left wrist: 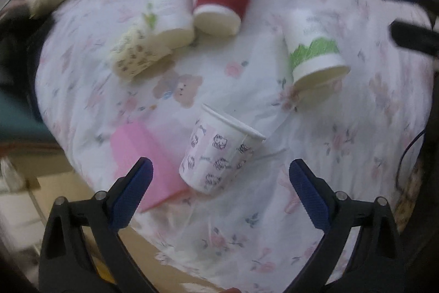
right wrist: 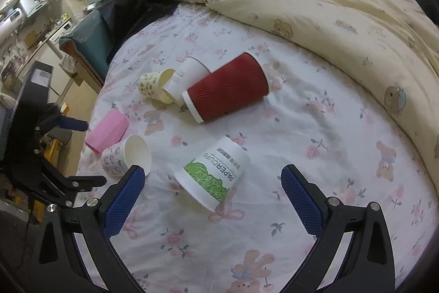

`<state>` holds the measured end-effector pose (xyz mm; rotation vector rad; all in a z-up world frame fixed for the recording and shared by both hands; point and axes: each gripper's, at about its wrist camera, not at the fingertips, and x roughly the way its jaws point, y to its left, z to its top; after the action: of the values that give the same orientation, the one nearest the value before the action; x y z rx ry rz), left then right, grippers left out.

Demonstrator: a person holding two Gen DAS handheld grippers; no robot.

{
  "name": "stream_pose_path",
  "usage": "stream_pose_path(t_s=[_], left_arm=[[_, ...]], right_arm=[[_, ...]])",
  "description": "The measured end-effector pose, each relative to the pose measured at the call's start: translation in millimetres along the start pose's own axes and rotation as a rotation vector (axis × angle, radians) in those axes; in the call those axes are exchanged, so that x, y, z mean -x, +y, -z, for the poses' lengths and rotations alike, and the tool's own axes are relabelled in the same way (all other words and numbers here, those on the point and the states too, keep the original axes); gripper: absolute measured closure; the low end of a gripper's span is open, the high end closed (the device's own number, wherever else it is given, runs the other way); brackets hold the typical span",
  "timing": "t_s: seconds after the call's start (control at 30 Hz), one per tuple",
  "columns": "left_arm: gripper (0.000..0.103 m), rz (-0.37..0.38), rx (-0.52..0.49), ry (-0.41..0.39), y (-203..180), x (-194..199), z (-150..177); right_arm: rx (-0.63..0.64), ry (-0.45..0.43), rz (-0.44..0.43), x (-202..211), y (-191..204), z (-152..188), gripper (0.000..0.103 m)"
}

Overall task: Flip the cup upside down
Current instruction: 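Move the left gripper to the white Hello Kitty cup and grasp it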

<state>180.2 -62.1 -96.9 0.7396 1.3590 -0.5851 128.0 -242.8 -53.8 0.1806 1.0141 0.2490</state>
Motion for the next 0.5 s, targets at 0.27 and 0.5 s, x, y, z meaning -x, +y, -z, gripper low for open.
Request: stream_pose_path(t_s=[0.27,0.5], left_arm=[[0.010,0.000,-0.034,0.119,5.0,-46.4,-15.4],[0.040,0.050,0.008,0.100,8.4,-46.3,-17.5]], right_arm=[[-0.011,0.023,0.005,-7.2,-4.2,2.7,0.001],[-0.006,0.029,0.005,-10.2,-3.3,3.2,0.001]])
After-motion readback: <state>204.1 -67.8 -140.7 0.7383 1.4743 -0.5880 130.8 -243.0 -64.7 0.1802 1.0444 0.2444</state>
